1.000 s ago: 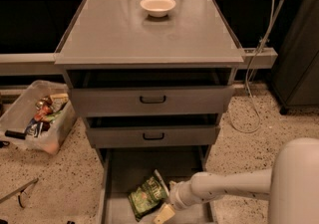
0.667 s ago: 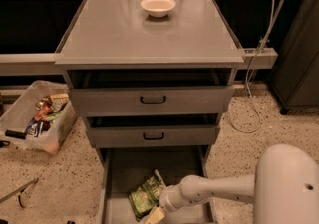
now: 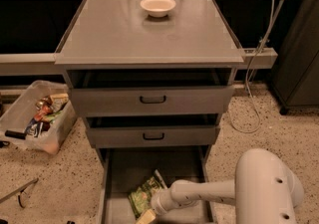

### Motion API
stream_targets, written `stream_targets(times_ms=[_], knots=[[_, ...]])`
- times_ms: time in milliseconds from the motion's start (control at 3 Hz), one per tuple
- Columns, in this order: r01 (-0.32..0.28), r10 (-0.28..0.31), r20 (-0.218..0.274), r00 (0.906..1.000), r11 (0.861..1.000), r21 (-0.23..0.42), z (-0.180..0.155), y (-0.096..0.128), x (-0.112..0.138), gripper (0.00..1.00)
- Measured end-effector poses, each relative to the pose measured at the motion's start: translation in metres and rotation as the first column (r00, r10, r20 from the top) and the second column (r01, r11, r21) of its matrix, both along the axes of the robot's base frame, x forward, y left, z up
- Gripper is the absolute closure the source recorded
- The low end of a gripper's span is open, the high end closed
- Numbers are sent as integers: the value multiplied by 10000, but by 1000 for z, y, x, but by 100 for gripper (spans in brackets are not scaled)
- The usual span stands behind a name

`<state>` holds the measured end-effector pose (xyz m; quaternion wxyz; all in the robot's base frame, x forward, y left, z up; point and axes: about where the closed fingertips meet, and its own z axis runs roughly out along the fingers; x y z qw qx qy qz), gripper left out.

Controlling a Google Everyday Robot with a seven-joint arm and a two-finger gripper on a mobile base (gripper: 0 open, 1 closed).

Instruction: Pick green jalapeno chip bag from bottom drawer and place on counter

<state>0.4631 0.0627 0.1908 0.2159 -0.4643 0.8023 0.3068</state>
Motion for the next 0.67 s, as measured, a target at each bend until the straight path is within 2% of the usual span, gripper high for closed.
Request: stream_targets(times_ms=[333, 667], knots=[[108, -105, 209, 9997, 9998, -143, 2, 1, 4, 0], [288, -252, 846, 9961, 9987, -421, 15, -1, 25, 0]])
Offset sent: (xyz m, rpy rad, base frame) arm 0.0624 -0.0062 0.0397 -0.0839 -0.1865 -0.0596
